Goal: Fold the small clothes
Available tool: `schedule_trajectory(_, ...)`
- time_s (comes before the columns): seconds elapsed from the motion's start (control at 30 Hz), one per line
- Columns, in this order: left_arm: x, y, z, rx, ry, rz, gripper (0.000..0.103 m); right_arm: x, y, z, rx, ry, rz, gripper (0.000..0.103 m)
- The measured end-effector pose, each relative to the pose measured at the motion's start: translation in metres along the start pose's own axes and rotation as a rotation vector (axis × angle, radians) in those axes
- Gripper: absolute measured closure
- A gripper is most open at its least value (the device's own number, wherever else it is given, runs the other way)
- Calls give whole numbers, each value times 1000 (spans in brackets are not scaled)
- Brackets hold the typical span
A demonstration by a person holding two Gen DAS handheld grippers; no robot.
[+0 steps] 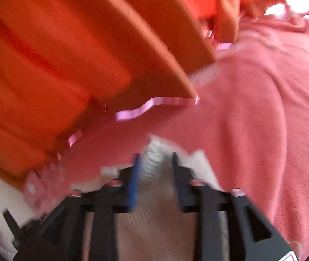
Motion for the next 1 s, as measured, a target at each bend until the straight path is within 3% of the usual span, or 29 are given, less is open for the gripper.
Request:
schedule_trajectory(0.03,3,4,-1,7,6,27,53,4,7,2,-20,9,46,38)
schedule_trajectory(0.1,10,17,-2,64,-8,95,38,4,5,2,-55,65,33,39)
schedule_trajectory(0.2,13,22,-4,118,-68,94,29,-12,-15,0,-114,160,-62,39)
schedule_trajectory(0.3,1,1,-7,123,-79,-18,27,-36,-45,0,-179,248,-195,39)
schedule_trajectory(0.37,-9,-16,-2,89,-93,-83,28,-47,-58,3,-245,299,-234,42)
schedule_trajectory(0.4,-12,-22,1,86,-115,-107,32,-50,-61,3,-262,323,-231,44)
schedule_trajectory(0.43,-15,-27,4,92,-140,-131,47,-53,-59,1,-256,337,-226,59)
schedule_trajectory(0.47,-16,-30,5,98,-154,-141,58,-53,-56,-3,-223,334,-226,90)
schedule_trajectory(0.5,-16,-31,5,87,-152,-137,79,-50,-50,-7,-191,320,-214,93)
schedule_trajectory(0.53,-15,-29,5,69,-134,-125,93,-47,-44,-10,-168,308,-190,94)
schedule_trajectory(0.6,-6,-10,5,19,-81,-53,94,-32,-12,-29,-6,274,-101,94)
schedule_trajectory(0.63,3,5,9,-2,-78,6,94,-22,12,-40,137,238,-57,94)
schedule_trajectory(0.7,17,32,14,-8,-99,108,94,-13,29,-44,231,203,-11,94)
schedule_trajectory(0.73,19,34,14,11,-111,119,94,-12,24,-40,195,206,0,95)
schedule_trajectory(0.77,18,29,11,45,-130,110,93,-17,0,-28,52,231,-46,95)
schedule_trajectory(0.83,1,-5,-3,93,-130,-9,93,-35,-47,1,-187,259,-180,95)
schedule_trajectory(0.87,-10,-20,-10,101,-106,-77,93,-44,-62,17,-250,227,-240,95)
schedule_trajectory(0.9,-18,-28,-14,111,-78,-117,93,-41,-58,15,-226,212,-223,95)
schedule_trajectory(1.0,-5,-6,0,118,-137,-33,93,-21,-16,-10,-49,191,-119,95)
Point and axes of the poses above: each gripper's, at about its wrist camera, not at the fingertips, and y roughly against the way its jaws point, z to its right, x to its top, the point moved 5 cm from there along -y, roughly the way its jaws point, and after that the axes turned 12 degrees about -y, right-handed, at the moved point
